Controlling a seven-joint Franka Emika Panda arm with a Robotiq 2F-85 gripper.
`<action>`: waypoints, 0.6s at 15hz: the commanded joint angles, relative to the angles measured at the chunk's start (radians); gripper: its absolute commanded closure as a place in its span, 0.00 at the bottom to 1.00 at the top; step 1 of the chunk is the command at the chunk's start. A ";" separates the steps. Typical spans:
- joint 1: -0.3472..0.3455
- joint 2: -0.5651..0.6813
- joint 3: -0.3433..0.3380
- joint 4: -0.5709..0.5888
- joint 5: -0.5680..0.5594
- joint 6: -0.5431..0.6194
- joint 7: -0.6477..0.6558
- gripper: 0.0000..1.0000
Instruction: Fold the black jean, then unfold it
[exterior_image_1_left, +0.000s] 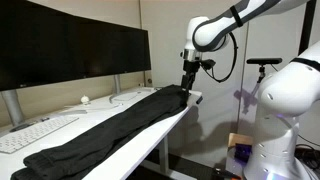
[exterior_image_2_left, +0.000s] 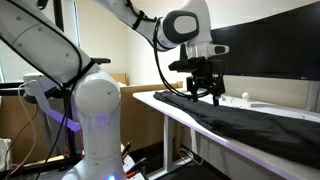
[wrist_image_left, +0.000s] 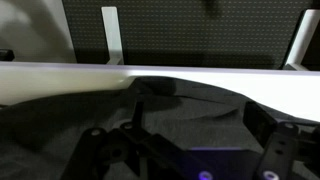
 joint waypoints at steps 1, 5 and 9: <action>-0.005 0.002 0.006 -0.007 0.006 -0.005 -0.004 0.00; -0.005 0.009 0.006 -0.020 0.006 -0.005 -0.004 0.00; -0.005 0.009 0.006 -0.020 0.006 -0.005 -0.004 0.00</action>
